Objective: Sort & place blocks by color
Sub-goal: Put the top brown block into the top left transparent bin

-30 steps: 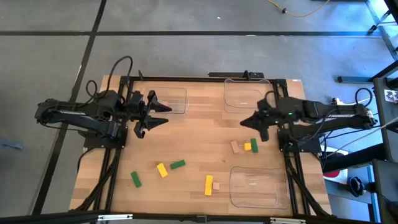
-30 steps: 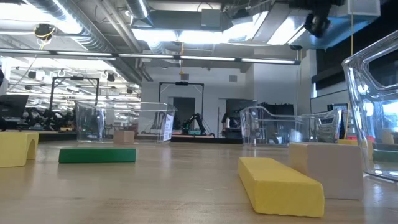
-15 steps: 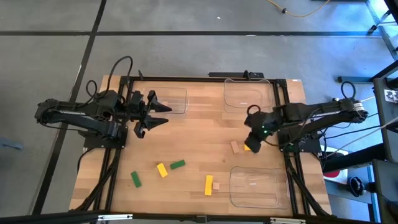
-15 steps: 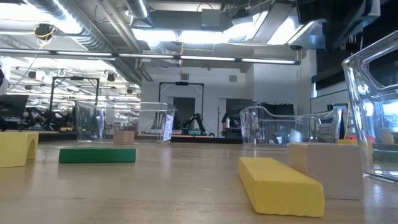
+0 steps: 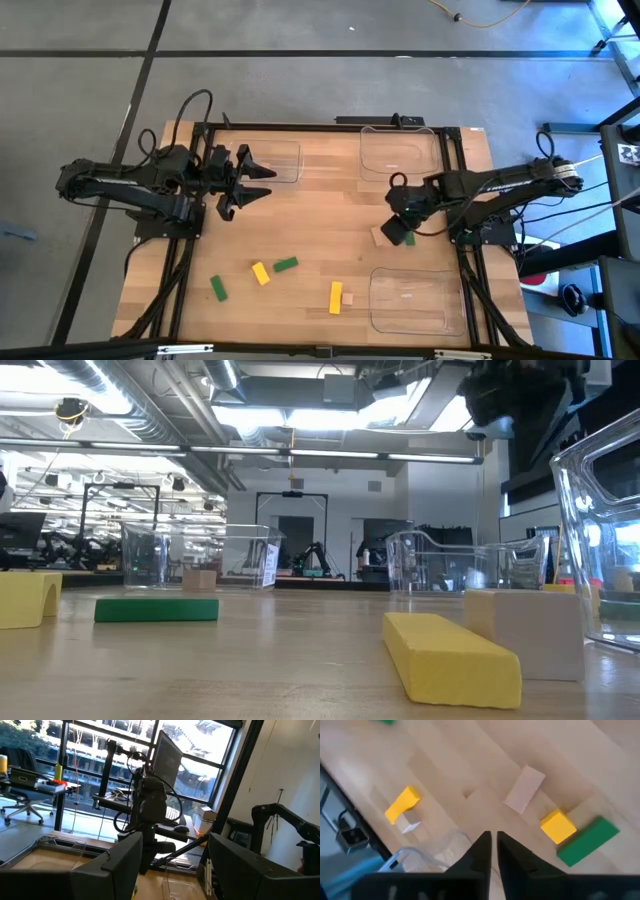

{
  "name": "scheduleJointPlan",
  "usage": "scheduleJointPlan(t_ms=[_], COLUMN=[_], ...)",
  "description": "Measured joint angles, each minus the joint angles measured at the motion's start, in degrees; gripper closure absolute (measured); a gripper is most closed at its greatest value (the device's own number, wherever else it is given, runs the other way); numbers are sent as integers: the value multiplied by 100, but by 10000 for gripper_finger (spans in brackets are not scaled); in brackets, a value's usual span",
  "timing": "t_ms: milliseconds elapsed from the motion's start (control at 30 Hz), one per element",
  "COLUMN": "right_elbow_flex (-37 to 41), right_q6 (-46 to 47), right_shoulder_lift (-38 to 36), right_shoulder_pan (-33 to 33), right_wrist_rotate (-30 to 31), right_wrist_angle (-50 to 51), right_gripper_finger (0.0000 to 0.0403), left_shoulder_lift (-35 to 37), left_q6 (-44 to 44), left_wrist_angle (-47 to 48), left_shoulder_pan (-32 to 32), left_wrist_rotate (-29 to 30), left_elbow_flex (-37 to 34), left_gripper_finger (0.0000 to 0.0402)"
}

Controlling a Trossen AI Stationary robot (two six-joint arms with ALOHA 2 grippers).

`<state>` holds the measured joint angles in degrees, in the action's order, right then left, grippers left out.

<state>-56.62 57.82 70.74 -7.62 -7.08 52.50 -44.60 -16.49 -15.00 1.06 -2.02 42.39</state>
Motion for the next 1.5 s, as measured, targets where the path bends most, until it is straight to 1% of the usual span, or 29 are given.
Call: scheduleJointPlan(t_ms=[100,267,333,400,600,800,1000,1200,1500], right_elbow_flex=[0,0,0,0,2,2,4,4,-22], right_q6=[243,564,766,955,1152,1406,1417,1611,1843], right_shoulder_lift=[201,511,659,860,1566,2198,2713,2934,3128], right_shoulder_pan=[0,0,-1,-2,-2,-2,-74,-248,-462], right_wrist_rotate=[8,159,274,293,306,682,699,561,624], right_wrist_angle=[-52,-265,-410,-509,-652,-703,-738,-896,-954], right_gripper_finger=[323,241,218,204,197,197,197,197,197], left_shoulder_lift=[0,0,-1,0,0,-2,-1,-2,-2], left_q6=[2,0,0,0,-1,-8,-141,-144,-143], left_wrist_angle=[0,0,0,0,0,0,-1,0,-2], left_shoulder_pan=[0,0,0,0,0,0,0,0,-2], left_wrist_rotate=[0,0,0,0,0,0,0,0,4], left_elbow_flex=[0,0,0,0,0,0,0,0,0], left_gripper_finger=[181,181,181,181,181,181,181,181,181])
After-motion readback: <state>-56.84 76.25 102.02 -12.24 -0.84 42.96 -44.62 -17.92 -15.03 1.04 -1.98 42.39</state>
